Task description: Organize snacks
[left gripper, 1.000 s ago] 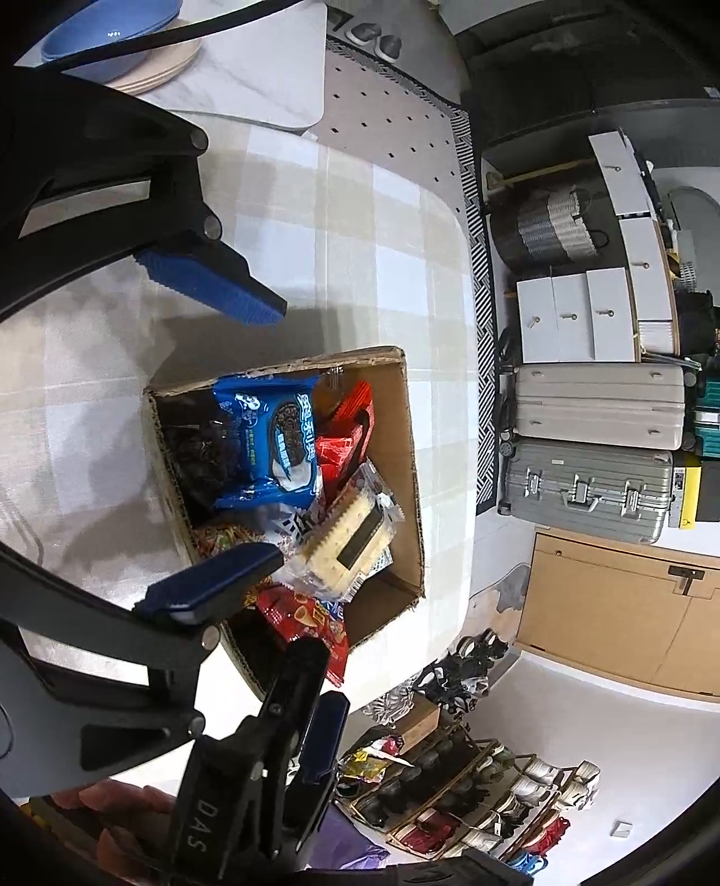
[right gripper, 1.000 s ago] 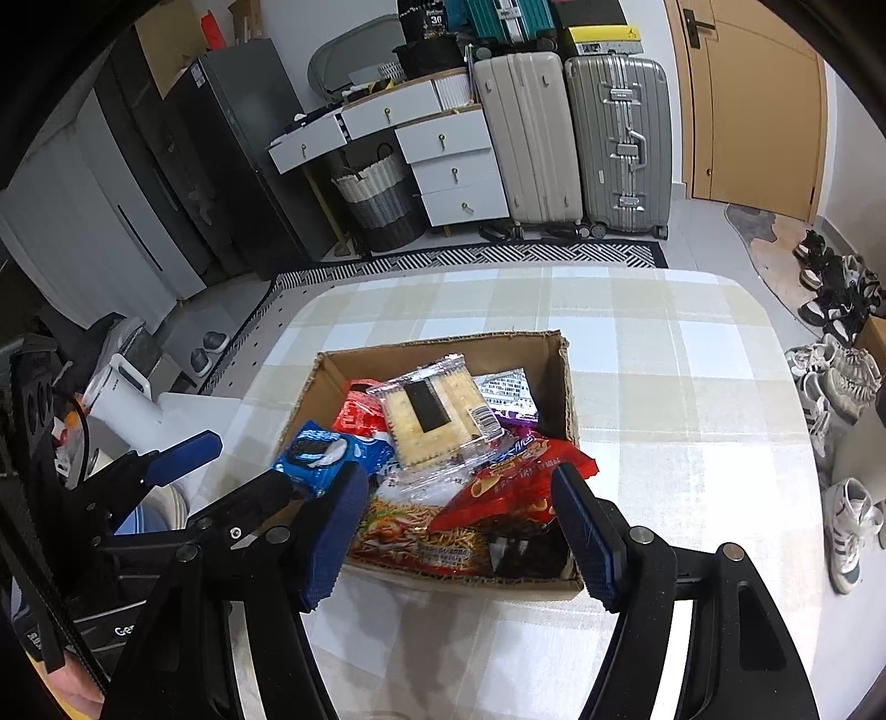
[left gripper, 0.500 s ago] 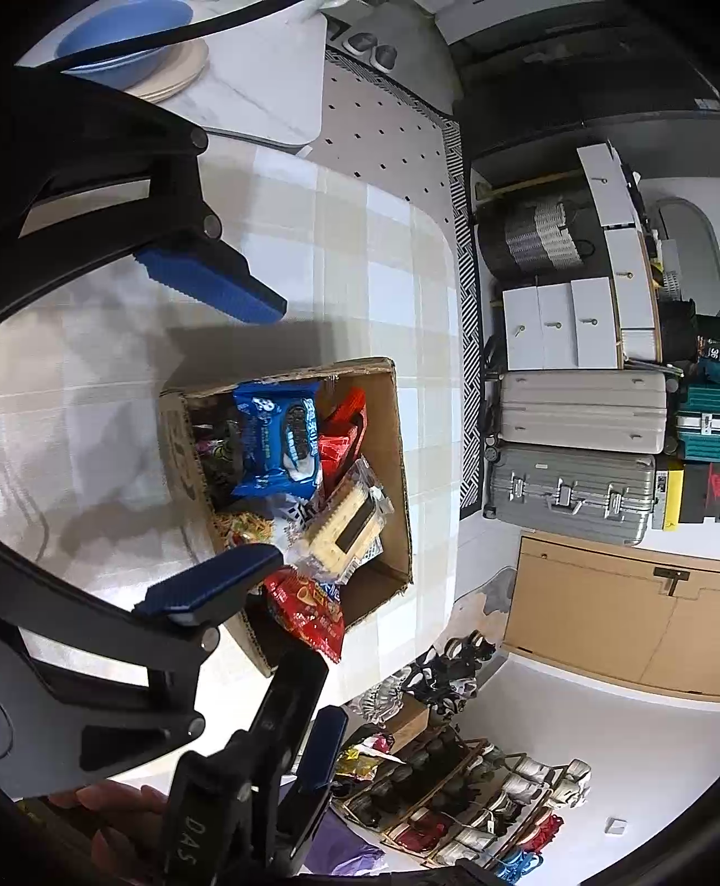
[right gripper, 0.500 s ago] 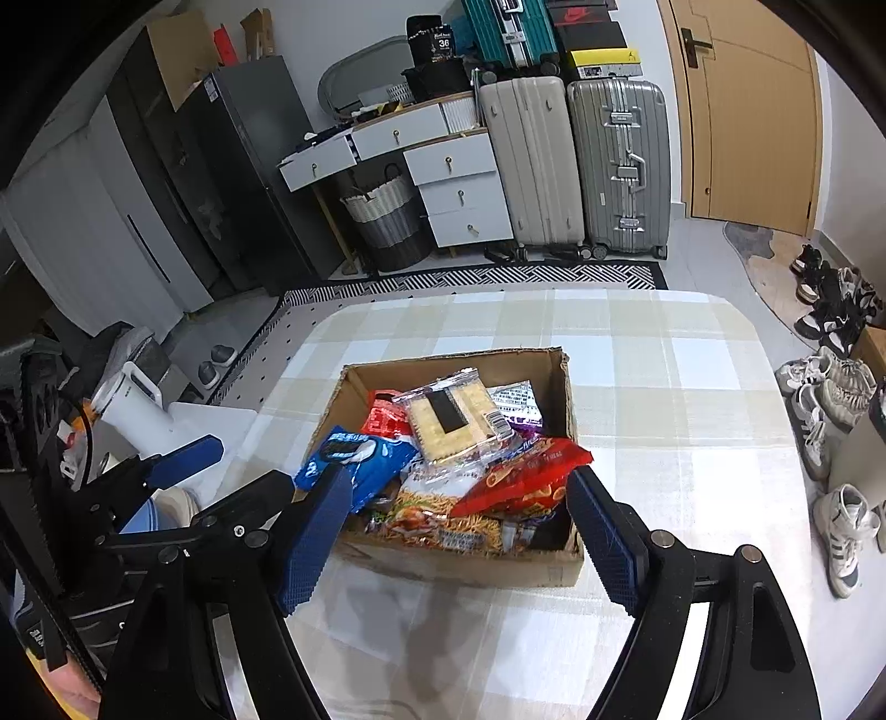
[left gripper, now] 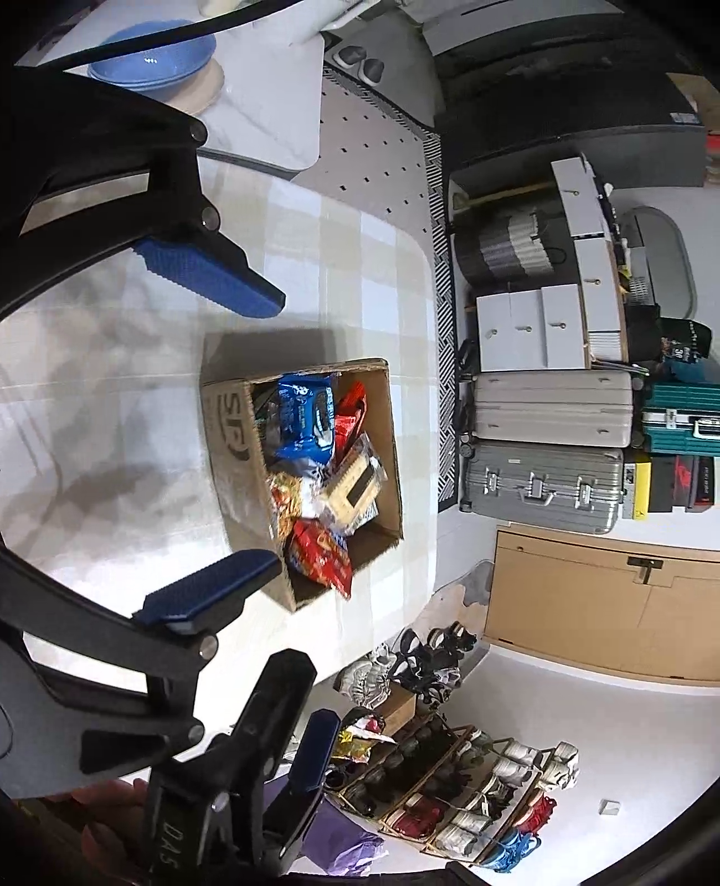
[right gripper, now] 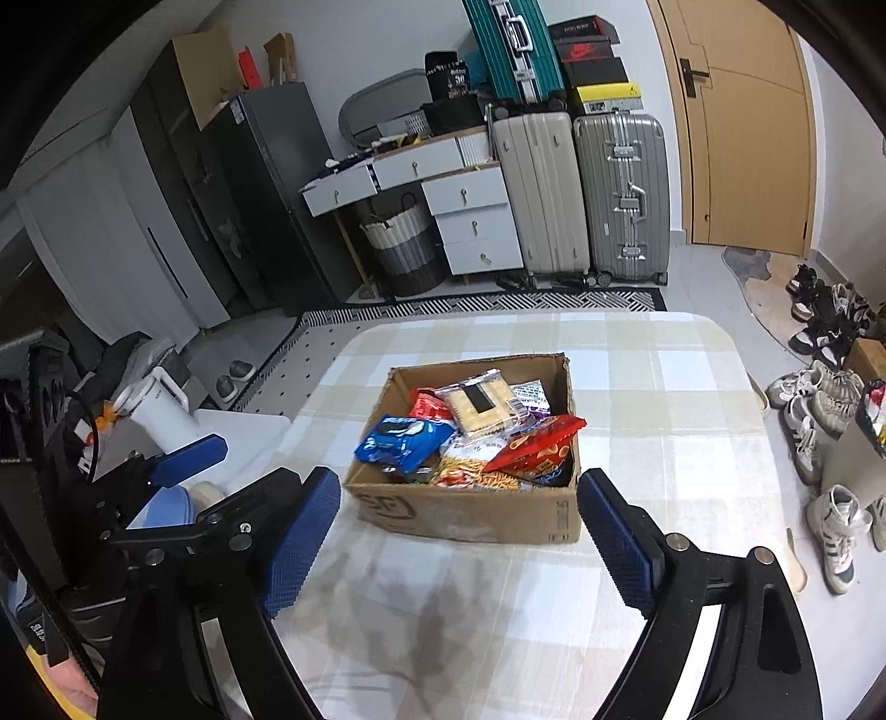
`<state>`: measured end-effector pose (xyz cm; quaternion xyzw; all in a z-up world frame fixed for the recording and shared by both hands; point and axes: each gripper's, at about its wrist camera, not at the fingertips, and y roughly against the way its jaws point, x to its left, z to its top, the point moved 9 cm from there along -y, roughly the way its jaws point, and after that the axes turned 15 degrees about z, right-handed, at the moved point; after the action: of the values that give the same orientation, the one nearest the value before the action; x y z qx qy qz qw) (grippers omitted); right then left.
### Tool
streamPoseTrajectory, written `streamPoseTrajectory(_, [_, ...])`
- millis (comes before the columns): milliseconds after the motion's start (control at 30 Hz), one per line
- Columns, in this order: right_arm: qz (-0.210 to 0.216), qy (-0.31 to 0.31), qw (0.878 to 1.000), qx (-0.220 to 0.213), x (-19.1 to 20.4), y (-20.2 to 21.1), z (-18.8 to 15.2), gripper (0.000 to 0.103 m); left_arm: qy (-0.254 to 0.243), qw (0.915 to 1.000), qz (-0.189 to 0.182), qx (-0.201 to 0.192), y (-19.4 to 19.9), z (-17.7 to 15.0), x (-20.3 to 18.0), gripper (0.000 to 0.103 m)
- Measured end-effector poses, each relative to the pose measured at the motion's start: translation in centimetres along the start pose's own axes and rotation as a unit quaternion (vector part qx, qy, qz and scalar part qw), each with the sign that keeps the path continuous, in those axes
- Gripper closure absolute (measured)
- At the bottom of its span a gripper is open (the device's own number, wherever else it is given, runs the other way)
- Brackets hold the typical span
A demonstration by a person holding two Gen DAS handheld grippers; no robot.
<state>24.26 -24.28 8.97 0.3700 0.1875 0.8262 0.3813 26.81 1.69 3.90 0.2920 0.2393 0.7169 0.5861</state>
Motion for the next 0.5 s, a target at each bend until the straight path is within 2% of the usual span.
streamPoseTrajectory(200, [0.004, 0.005, 1.000, -0.023, 2.6, 4.1, -0.7, 0.011, -0.005, 0.9998, 0.003, -0.021, 5.6, -0.9, 0.2, 0.017])
streamPoseTrajectory(333, [0.011, 0.012, 0.999, -0.038, 4.7, 6.9, -1.8, 0.010, -0.002, 0.9991, 0.011, -0.041, 9.4, -1.6, 0.6, 0.001])
streamPoseTrajectory(500, [0.013, 0.023, 0.998, -0.057, 7.0, 9.9, -3.2, 0.008, -0.002, 0.9983, 0.011, -0.057, 13.9, -3.1, 0.9, 0.001])
